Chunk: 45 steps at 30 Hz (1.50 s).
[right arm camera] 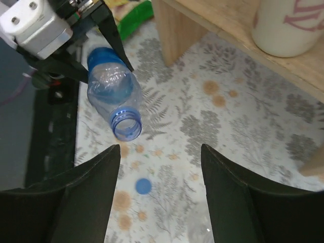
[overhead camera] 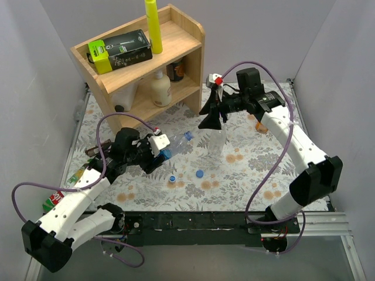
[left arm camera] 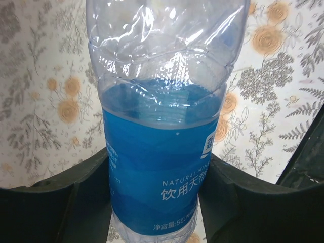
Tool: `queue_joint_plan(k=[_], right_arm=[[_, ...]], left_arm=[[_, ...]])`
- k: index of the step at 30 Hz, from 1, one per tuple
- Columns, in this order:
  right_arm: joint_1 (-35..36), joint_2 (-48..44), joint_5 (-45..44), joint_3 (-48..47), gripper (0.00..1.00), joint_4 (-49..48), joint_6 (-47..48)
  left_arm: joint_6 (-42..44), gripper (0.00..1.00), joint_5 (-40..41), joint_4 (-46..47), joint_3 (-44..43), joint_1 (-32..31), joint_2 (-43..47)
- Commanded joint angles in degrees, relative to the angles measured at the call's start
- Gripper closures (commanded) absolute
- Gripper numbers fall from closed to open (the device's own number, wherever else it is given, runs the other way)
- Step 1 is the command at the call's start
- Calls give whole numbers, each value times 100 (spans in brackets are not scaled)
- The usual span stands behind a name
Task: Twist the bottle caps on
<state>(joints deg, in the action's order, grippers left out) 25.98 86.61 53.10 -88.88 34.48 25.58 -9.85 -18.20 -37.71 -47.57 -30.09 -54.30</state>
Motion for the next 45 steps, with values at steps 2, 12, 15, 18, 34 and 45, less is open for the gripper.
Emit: queue_joint_plan(k=[2, 12, 15, 18, 34, 45], right_arm=[[4, 690, 1272, -788, 27, -257, -1388], [364, 814, 1757, -464, 23, -293, -1917], [399, 735, 1582, -279, 23, -372, -1943], [399, 787, 1301, -340, 25, -153, -1803], [417, 858, 1246, -59, 75, -266, -1811], [417, 919, 1519, -138, 99, -363, -1706]], left_arm=[[18, 50, -430, 194, -112, 20, 218], [-123, 50, -492, 343, -191, 20, 236], [-131, 50, -553, 361, -209, 20, 245], [-167, 51, -632, 431, -244, 20, 219], [-378, 49, -685, 730, -288, 20, -10], [-369, 18, -624, 809, -139, 20, -449]])
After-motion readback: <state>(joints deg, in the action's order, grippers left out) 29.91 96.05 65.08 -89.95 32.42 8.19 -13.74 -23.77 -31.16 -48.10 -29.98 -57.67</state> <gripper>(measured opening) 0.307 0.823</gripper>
